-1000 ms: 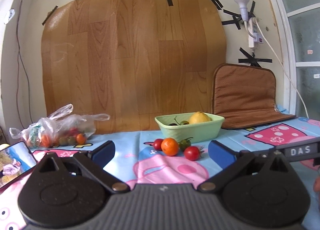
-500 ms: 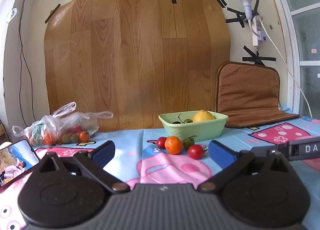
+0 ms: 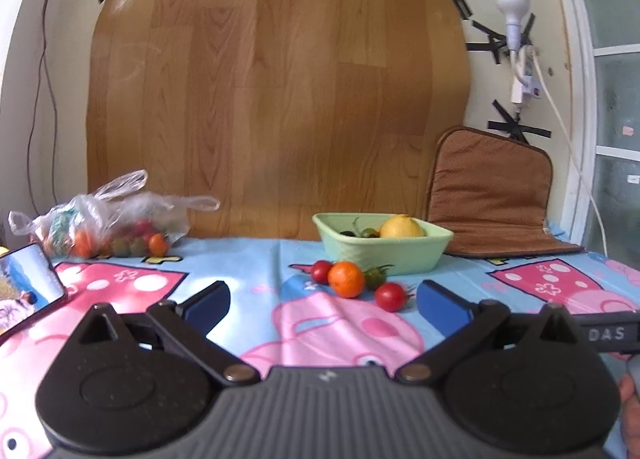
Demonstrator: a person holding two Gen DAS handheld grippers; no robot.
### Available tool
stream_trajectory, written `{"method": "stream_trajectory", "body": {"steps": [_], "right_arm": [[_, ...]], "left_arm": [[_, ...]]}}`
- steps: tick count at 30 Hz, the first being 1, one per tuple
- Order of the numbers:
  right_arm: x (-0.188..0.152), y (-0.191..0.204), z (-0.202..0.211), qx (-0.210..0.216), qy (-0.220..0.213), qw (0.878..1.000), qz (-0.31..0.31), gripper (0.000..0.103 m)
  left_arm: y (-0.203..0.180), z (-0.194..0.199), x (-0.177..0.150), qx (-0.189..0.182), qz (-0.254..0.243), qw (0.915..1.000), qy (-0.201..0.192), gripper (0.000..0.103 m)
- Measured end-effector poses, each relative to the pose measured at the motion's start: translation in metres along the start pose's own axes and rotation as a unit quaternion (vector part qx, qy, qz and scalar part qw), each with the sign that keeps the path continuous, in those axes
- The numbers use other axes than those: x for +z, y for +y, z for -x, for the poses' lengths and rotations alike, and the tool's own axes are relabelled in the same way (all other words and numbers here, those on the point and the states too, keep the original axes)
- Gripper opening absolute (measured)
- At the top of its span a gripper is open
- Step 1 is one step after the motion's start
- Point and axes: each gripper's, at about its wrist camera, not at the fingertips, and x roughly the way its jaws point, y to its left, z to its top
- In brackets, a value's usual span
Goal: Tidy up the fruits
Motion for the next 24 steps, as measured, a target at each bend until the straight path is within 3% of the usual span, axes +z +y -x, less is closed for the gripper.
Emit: {"method": "stream_trajectory", "body": {"steps": [3,7,13,16,19,24], "right_arm": [[0.0,0.001,-0.001,-0.001,0.005,1.0,0.006,0.059],[0.003,0.006,-0.007,0.006,0.024,1.0,0.015,0.06],[0.012,0.027,-0.034,0.046,0.072,0.994,0.061,0.06],[0.019,0.036,-0.048,0.048,0.068,0.992,0.09,0.06],[0.033,0.03,-0.068,0.039,0.07,0.994,0.074,0.06],[0.052,0.023,-0.1,0.017,0.092,0.993,0.075,0.06]], "left_arm": [[0.018,0.0,0.003,0.019,0.002,0.9998,0.003,0.103],[0.04,-0.001,0.014,0.005,0.001,1.0,0.008,0.102],[0.055,-0.032,0.04,-0.082,0.028,0.9944,0.061,0.085],[0.051,-0.054,0.044,-0.108,0.038,0.9901,0.081,0.08],[0.04,-0.082,0.05,-0.125,0.033,0.9872,0.094,0.075],[0.015,-0.13,0.052,-0.136,-0.002,0.9833,0.121,0.069]]}}
